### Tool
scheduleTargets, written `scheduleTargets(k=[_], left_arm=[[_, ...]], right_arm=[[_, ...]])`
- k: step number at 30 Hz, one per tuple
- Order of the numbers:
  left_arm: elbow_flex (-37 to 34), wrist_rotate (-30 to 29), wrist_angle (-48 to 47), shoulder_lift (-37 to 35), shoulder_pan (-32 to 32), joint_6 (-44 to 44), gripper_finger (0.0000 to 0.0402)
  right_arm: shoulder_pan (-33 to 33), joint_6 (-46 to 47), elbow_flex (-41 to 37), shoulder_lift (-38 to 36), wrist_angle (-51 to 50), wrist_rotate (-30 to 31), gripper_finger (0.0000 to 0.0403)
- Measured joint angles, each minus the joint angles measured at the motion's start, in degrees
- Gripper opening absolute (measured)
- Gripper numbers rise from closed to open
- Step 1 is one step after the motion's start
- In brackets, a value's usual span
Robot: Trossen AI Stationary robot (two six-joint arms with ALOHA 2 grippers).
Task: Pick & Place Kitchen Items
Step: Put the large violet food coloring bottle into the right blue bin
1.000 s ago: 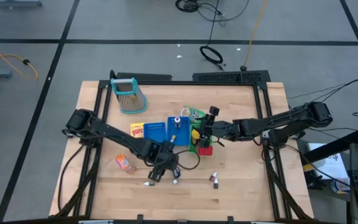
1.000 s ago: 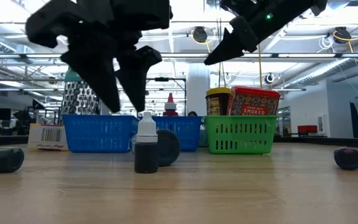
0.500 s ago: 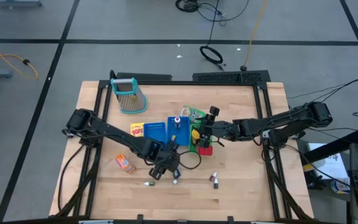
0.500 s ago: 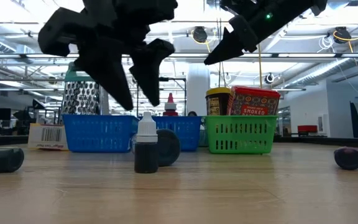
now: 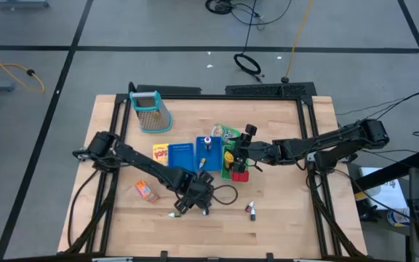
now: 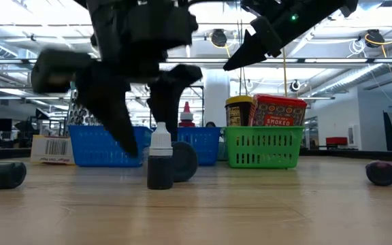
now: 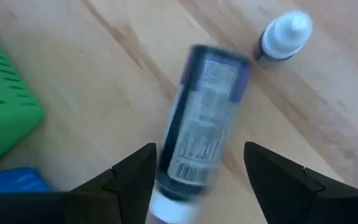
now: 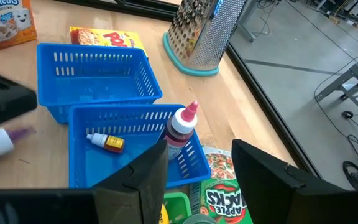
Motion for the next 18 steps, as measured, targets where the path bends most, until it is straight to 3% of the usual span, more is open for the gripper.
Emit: scheduleTargets(k=[11, 14, 18], left_arm=[[0.33, 2.29, 0.52, 4.71, 0.48, 3.83, 0.0236], [0.26, 2.97, 0.11, 4.63, 0.78, 3.22, 0.0198], [0.28, 4.35, -0.16, 3.96, 0.97, 2.26, 0.0115]], right_arm=[[0.0, -0.02, 0.02, 0.0, 0.31, 0.02, 0.0171], [0.0, -0.02, 0.02, 0.0, 0.31, 0.02, 0.0171], [0.0, -0.02, 0.02, 0.0, 0.31, 0.02, 0.0171]])
